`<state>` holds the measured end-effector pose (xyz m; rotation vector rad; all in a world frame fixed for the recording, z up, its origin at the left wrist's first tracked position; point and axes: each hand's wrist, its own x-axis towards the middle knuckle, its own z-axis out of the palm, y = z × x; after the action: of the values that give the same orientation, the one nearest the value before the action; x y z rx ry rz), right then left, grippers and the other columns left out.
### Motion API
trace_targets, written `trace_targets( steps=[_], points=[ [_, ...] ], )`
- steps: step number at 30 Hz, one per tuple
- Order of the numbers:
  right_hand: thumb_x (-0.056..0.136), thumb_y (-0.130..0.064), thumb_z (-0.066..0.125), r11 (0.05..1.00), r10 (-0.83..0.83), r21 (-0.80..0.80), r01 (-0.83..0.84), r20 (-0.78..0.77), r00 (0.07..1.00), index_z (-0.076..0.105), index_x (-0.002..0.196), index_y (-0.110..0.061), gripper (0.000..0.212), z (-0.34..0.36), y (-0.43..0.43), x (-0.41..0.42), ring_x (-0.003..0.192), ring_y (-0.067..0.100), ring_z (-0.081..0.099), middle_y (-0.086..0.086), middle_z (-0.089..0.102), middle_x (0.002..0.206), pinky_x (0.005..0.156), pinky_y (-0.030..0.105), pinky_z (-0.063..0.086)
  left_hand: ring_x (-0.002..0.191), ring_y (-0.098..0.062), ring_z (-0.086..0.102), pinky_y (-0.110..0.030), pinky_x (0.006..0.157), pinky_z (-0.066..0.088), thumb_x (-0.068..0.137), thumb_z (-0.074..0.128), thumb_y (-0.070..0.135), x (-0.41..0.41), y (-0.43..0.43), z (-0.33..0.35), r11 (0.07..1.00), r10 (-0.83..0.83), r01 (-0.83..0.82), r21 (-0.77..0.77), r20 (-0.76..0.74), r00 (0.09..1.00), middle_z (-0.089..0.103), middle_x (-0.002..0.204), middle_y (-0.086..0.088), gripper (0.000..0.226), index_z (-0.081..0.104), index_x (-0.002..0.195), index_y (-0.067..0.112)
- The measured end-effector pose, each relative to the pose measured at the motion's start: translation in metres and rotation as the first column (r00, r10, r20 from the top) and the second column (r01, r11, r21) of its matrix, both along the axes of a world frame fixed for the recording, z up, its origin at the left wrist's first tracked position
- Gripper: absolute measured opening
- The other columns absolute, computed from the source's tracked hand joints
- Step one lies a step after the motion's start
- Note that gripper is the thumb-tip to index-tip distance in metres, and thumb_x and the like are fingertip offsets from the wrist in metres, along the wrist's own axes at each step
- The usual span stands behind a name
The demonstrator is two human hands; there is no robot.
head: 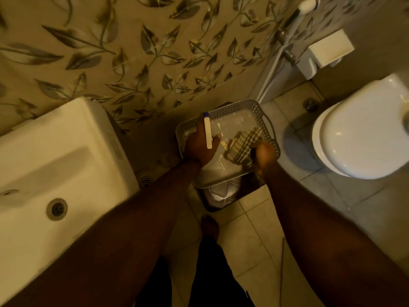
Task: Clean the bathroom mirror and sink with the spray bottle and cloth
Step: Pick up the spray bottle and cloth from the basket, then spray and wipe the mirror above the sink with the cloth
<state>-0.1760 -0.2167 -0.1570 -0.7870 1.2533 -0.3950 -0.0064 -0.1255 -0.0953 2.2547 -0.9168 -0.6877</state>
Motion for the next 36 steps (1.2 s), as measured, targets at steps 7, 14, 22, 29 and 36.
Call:
trace_targets(
  steps=[7,14,22,29,36],
  points=[
    [0.096,-0.017,0.038,0.86,-0.481,0.355,0.367,0.324,0.814,0.066,0.119,-0.008,0.037,0.114,0.061,0.004,0.102,0.032,0.068,0.014,0.074,0.104,0.092,0.044,0.054,0.088,-0.038,0.069,-0.045,0.084,0.058,0.082,0.065,0.036,-0.016,0.039,0.106,0.956,0.093,-0.098,-0.278,-0.034,0.995,0.07,0.103,-0.022,0.066,0.044,0.138,0.008],
    [0.086,-0.021,0.057,0.894,-0.441,0.345,0.285,0.568,0.695,0.058,0.139,-0.008,0.055,0.218,0.145,0.044,0.109,0.027,0.068,0.012,0.069,0.122,0.093,0.039,0.054,0.079,-0.038,0.065,-0.049,0.07,0.058,0.087,0.064,0.027,-0.011,0.138,0.221,0.796,0.166,-0.231,-0.559,-0.165,0.972,0.065,0.106,-0.004,0.05,0.049,0.132,0.012],
    [0.089,-0.018,0.053,0.944,-0.33,0.242,0.225,0.683,0.651,0.068,0.126,-0.01,0.041,0.337,0.253,0.117,0.112,0.03,0.068,0.014,0.071,0.122,0.102,0.04,0.05,0.049,-0.021,0.059,-0.038,0.046,0.052,0.091,0.064,0.022,0.045,0.265,0.309,0.682,0.224,-0.314,-0.66,-0.22,0.949,0.065,0.076,-0.004,0.014,0.059,0.101,0.014],
    [0.083,-0.022,0.063,0.972,-0.234,0.191,0.137,0.739,0.632,0.068,0.13,-0.009,0.048,0.395,0.344,0.17,0.129,0.036,0.059,0.017,0.064,0.137,0.112,0.047,0.043,0.043,-0.022,0.058,-0.031,0.045,0.048,0.09,0.06,0.02,0.085,0.37,0.36,0.607,0.26,-0.388,-0.694,-0.288,0.922,0.067,0.063,-0.013,0.008,0.062,0.092,0.012],
    [0.062,-0.02,0.082,0.992,-0.037,0.095,-0.087,0.855,0.517,0.078,0.099,-0.011,0.038,0.434,0.396,0.216,0.112,0.03,0.061,0.012,0.069,0.113,0.117,0.04,0.036,0.051,-0.02,0.059,-0.028,0.044,0.05,0.094,0.059,0.03,0.13,0.438,0.402,0.5,0.371,-0.415,-0.76,-0.245,0.896,0.061,0.067,-0.007,0.008,0.065,0.089,0.032]
  ],
)
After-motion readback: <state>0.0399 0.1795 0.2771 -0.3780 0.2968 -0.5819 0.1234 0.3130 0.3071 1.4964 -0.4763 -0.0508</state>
